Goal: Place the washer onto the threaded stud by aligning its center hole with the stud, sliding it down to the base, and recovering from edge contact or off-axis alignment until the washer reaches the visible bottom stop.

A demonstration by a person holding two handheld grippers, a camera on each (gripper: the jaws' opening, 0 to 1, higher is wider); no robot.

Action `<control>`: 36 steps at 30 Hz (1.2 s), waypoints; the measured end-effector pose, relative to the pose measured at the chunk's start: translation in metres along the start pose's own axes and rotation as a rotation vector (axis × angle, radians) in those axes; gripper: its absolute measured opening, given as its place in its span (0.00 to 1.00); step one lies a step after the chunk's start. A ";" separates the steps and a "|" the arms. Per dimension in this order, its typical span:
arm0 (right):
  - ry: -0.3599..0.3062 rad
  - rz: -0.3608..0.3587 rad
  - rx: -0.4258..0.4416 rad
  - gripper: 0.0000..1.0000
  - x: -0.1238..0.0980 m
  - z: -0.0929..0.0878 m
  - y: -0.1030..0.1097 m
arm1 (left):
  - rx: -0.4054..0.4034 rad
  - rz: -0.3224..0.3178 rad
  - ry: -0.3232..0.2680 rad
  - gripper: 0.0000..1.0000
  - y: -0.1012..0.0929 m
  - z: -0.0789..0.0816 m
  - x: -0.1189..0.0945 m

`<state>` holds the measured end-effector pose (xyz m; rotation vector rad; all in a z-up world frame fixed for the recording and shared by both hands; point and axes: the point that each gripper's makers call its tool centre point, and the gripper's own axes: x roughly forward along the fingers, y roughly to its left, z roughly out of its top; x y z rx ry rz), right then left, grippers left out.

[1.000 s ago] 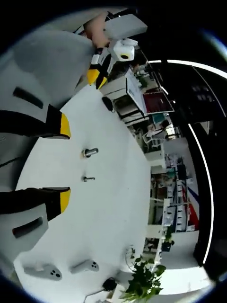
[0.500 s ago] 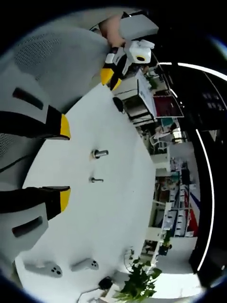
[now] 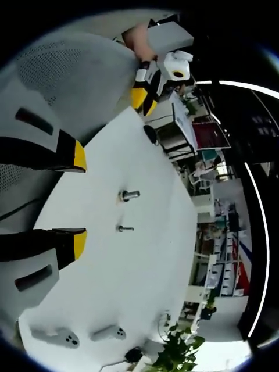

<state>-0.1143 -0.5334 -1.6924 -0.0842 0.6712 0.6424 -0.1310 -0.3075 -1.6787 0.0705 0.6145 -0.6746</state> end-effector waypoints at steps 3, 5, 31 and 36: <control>0.012 0.011 0.002 0.40 0.001 -0.002 0.002 | -0.005 -0.006 -0.020 0.25 -0.001 0.004 -0.001; 0.024 0.015 -0.013 0.40 0.002 -0.005 0.003 | -0.004 -0.005 -0.022 0.24 -0.001 0.004 -0.001; 0.030 0.007 -0.026 0.41 0.002 -0.007 0.000 | 0.008 -0.014 0.014 0.25 -0.003 -0.003 0.001; 0.030 0.006 -0.012 0.40 0.002 -0.007 0.000 | 0.005 -0.007 0.023 0.25 -0.001 -0.005 0.001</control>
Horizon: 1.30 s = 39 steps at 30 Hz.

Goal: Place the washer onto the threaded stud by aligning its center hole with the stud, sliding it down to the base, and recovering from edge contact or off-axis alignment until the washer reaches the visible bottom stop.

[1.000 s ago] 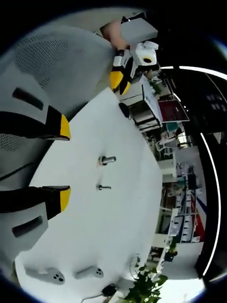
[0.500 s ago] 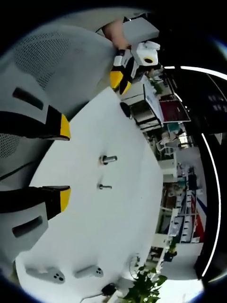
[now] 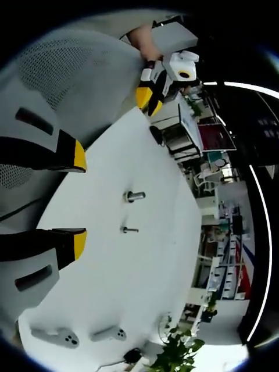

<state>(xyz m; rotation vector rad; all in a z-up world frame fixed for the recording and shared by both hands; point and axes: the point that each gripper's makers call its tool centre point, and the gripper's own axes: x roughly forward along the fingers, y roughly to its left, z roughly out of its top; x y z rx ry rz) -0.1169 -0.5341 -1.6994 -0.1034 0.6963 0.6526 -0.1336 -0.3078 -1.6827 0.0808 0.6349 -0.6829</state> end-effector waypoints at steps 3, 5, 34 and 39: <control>0.005 -0.005 -0.008 0.40 0.000 -0.001 0.001 | 0.004 -0.005 0.007 0.26 -0.001 -0.002 0.000; 0.005 -0.005 -0.008 0.41 0.000 -0.001 0.000 | 0.006 -0.007 0.009 0.26 -0.002 -0.002 0.000; 0.020 -0.010 -0.022 0.41 -0.001 -0.005 -0.001 | 0.011 0.002 0.014 0.26 -0.001 -0.003 0.001; 0.017 -0.006 -0.011 0.41 -0.001 -0.005 -0.003 | 0.005 0.011 0.013 0.27 0.001 -0.003 0.001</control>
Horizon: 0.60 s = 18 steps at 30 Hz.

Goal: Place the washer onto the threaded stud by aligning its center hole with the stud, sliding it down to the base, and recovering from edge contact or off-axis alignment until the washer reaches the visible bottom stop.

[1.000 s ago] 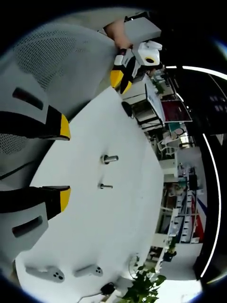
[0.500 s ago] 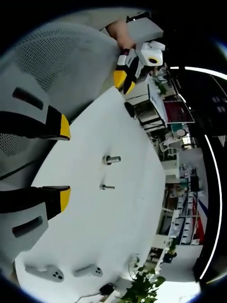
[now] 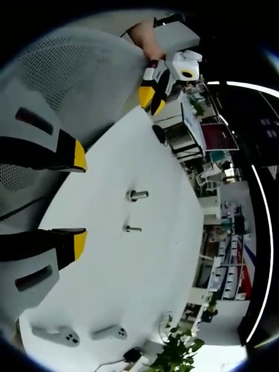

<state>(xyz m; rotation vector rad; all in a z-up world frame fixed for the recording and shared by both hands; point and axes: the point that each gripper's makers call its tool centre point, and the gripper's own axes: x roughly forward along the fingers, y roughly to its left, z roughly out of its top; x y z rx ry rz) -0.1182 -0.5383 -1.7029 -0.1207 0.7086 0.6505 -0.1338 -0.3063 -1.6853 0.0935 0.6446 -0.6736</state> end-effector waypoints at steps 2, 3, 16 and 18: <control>-0.002 0.000 0.002 0.40 0.000 0.000 0.000 | 0.003 0.002 0.000 0.27 0.000 0.000 0.000; -0.003 0.001 0.004 0.40 0.001 0.001 0.000 | 0.003 0.003 0.000 0.27 0.000 0.000 0.000; -0.036 0.007 0.020 0.40 -0.001 0.005 0.001 | 0.006 0.000 -0.006 0.27 0.000 0.001 0.000; -0.034 0.010 0.018 0.40 -0.001 0.005 0.002 | 0.004 0.001 0.001 0.27 0.000 0.000 0.000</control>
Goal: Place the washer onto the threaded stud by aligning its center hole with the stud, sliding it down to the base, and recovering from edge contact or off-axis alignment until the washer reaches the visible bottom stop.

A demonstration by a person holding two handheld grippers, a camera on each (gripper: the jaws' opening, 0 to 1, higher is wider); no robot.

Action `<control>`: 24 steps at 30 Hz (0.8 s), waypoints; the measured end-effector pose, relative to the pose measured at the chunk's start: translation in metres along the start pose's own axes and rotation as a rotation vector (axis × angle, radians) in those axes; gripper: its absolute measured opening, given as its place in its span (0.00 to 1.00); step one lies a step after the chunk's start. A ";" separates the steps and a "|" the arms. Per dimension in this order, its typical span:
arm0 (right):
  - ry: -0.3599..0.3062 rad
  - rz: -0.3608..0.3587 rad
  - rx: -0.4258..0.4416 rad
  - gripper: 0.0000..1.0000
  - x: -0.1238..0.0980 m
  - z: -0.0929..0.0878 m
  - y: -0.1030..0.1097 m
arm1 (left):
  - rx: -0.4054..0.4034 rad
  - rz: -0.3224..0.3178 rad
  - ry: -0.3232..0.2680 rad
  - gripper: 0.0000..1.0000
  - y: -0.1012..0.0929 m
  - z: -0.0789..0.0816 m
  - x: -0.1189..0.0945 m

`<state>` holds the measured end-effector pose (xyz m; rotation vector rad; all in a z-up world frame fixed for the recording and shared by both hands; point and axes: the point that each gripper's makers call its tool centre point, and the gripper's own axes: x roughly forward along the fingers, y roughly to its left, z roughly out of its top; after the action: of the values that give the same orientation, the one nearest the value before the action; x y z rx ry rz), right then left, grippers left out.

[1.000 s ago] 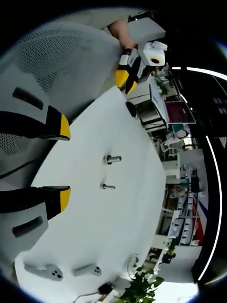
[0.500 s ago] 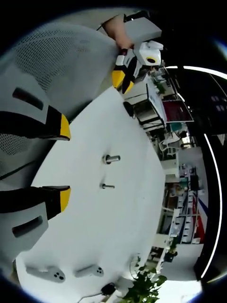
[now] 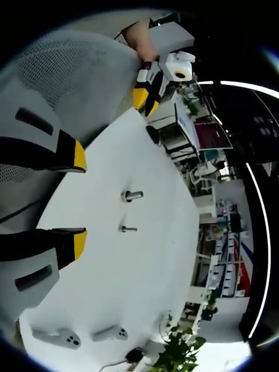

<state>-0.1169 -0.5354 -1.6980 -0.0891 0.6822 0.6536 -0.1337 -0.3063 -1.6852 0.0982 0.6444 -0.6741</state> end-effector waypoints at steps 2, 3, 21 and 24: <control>-0.001 0.001 -0.004 0.40 0.000 0.000 0.001 | 0.000 -0.004 0.010 0.27 0.000 -0.002 0.001; -0.002 0.001 -0.004 0.40 0.000 0.001 0.000 | 0.001 -0.002 0.012 0.27 0.000 -0.003 0.001; 0.044 0.011 -0.017 0.40 0.003 -0.007 0.001 | -0.007 0.029 -0.022 0.27 0.005 0.004 -0.001; 0.037 0.005 -0.009 0.40 0.001 -0.006 0.001 | -0.006 0.027 -0.017 0.27 0.005 0.003 -0.001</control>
<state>-0.1199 -0.5355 -1.7033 -0.1081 0.7149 0.6609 -0.1295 -0.3028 -1.6830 0.0951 0.6277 -0.6458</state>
